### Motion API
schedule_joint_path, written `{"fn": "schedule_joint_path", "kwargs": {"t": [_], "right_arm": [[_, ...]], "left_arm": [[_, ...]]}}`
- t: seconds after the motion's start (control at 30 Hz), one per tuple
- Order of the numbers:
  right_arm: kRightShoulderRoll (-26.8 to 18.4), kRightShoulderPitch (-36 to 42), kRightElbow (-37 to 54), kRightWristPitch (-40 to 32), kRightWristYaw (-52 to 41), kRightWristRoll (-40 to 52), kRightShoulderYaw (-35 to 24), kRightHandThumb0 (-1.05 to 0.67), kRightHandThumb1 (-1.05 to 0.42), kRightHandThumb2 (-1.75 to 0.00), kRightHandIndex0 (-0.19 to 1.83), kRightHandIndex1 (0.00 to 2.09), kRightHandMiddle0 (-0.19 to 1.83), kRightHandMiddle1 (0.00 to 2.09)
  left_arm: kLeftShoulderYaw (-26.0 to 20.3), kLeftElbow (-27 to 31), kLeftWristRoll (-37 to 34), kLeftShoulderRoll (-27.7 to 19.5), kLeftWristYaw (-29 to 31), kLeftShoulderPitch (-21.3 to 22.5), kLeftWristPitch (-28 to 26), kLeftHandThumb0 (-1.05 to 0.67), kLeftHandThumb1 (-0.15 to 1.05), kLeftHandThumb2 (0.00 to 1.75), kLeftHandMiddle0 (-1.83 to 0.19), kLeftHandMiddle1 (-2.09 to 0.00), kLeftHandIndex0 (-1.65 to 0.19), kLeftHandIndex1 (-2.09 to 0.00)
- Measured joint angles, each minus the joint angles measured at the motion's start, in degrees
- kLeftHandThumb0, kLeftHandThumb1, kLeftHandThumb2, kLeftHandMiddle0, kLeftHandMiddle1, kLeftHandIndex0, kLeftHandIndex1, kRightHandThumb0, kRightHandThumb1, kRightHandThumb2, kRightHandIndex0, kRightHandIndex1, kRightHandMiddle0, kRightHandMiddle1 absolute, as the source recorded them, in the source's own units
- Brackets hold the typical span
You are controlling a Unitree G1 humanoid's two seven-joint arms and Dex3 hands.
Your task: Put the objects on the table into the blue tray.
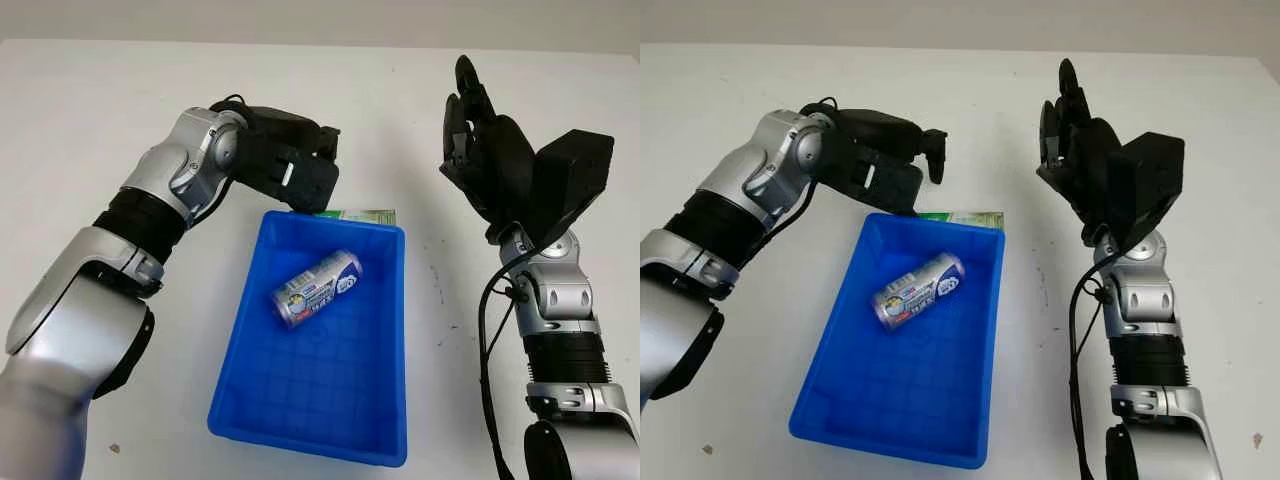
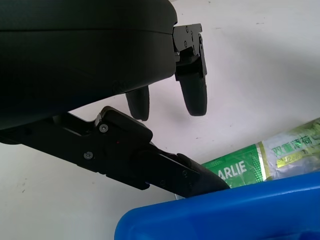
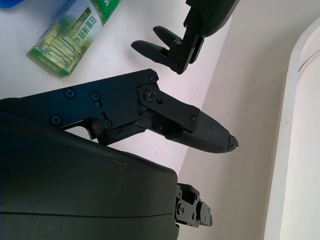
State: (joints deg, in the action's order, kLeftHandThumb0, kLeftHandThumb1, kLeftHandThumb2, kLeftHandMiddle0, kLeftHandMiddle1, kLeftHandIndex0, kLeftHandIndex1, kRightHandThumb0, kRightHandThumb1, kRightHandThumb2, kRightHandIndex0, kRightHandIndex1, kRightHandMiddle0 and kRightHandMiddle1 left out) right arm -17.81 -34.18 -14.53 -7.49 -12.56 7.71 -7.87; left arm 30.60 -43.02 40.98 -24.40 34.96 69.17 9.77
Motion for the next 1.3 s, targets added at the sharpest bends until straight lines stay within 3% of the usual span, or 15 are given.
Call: {"fn": "schedule_joint_path", "kwargs": {"t": [0.07,0.1,0.3,0.33,0.37,0.43,0.5,0.53,0.6,0.63,0.8,0.87,0.97,1.17,1.3], "right_arm": [[0.00,0.04,0.03,0.00,0.01,0.02,0.00,-0.61,-1.05,-0.80,-0.19,0.00,-0.19,0.00],[0.00,0.06,0.08,0.00,0.02,0.02,0.00,-0.61,-1.05,-0.81,-0.19,0.00,-0.19,0.00],[0.00,0.09,0.39,0.00,0.05,0.00,0.00,-0.60,-1.05,-0.83,-0.19,0.00,-0.19,0.00],[0.00,0.09,0.39,0.00,0.06,-0.01,0.00,-0.60,-1.05,-0.83,-0.19,0.00,-0.19,0.00],[0.00,0.09,0.38,0.00,0.06,-0.01,0.00,-0.60,-1.05,-0.83,-0.19,0.00,-0.19,0.00],[0.00,0.09,0.39,0.00,0.07,-0.02,0.00,-0.61,-1.05,-0.82,-0.19,0.00,-0.19,0.00],[0.00,0.09,0.38,0.00,0.21,-0.18,0.01,-0.61,-1.05,-0.82,-0.19,0.00,-0.19,0.00],[0.00,0.09,0.39,0.00,0.36,-0.28,0.02,-0.61,-1.05,-0.82,-0.19,0.00,-0.19,0.00],[0.00,0.09,0.41,-0.01,0.66,-0.39,0.02,-0.61,-1.05,-0.82,-0.19,0.00,-0.19,0.00],[0.00,0.09,0.41,-0.01,0.79,-0.42,0.02,-0.61,-1.05,-0.82,-0.19,0.00,-0.19,0.00],[0.00,0.09,0.41,-0.01,0.76,-0.37,-0.01,-0.60,-1.05,-0.82,-0.19,0.00,-0.19,0.00],[0.00,0.09,0.42,-0.01,0.63,-0.36,0.00,-0.60,-1.05,-0.82,-0.19,0.00,-0.19,0.00],[0.00,0.09,0.42,-0.01,0.44,-0.33,-0.01,-0.61,-1.05,-0.83,-0.19,0.00,-0.19,0.00],[-0.04,0.10,0.71,-0.01,0.38,-0.34,-0.04,-0.59,-1.05,-0.82,-0.19,0.00,-0.19,0.00],[-0.10,0.12,1.40,-0.04,0.34,-0.34,-0.04,-0.59,-1.05,-0.83,-0.19,0.00,-0.19,0.00]], "left_arm": [[0.00,-0.02,-0.22,0.03,-0.09,-0.07,0.14,-0.89,0.86,0.05,-0.19,-2.09,0.19,-1.48],[0.00,-0.05,-0.26,0.05,-0.28,-0.14,0.22,-0.90,0.86,0.05,-0.29,-2.09,0.19,-1.34],[0.16,-0.11,-0.11,0.01,-1.30,-0.33,2.40,-0.93,0.87,0.06,0.07,-2.09,0.19,-0.46],[0.22,-0.11,-0.03,0.02,-1.24,-0.33,2.60,-0.93,0.87,0.06,0.01,-2.09,0.19,-0.40],[0.30,-0.10,0.10,0.01,-1.11,-0.33,2.72,-0.93,0.88,0.05,0.10,-1.66,0.19,-0.36],[0.79,0.02,0.62,-0.11,-0.67,-0.33,3.12,-0.93,0.90,0.06,0.17,-1.30,0.18,-0.50],[1.09,0.40,1.04,-0.15,0.45,-0.33,3.00,-0.91,0.90,0.05,0.19,-1.25,0.19,-0.55],[1.11,0.56,1.03,-0.14,0.97,-0.34,2.98,-0.90,0.90,0.05,0.19,-1.29,0.19,-0.73],[1.12,0.81,1.02,-0.14,1.36,-0.48,2.89,-0.91,0.90,0.05,0.19,-1.58,0.19,-1.42],[1.12,1.07,1.03,-0.14,1.57,-0.62,2.68,-0.91,0.90,0.05,0.19,-1.56,0.19,-1.52],[1.85,2.21,1.91,0.36,2.31,-2.80,1.48,-0.91,0.90,0.05,0.19,-1.33,0.19,-1.44],[1.86,2.38,2.05,0.55,2.20,-2.81,0.98,-0.92,0.89,0.05,0.19,-1.81,0.19,-1.47],[1.88,2.38,2.14,0.92,1.44,-3.18,0.63,-0.92,0.89,0.05,0.19,-2.05,0.19,-1.55],[2.48,2.19,3.25,1.07,-4.70,-5.07,4.05,-0.74,0.88,0.05,-0.32,-2.09,0.02,-2.05],[2.62,1.64,3.52,1.37,-9.21,-5.95,6.57,-0.56,0.90,0.06,-0.67,-2.09,-0.12,-2.04]]}}
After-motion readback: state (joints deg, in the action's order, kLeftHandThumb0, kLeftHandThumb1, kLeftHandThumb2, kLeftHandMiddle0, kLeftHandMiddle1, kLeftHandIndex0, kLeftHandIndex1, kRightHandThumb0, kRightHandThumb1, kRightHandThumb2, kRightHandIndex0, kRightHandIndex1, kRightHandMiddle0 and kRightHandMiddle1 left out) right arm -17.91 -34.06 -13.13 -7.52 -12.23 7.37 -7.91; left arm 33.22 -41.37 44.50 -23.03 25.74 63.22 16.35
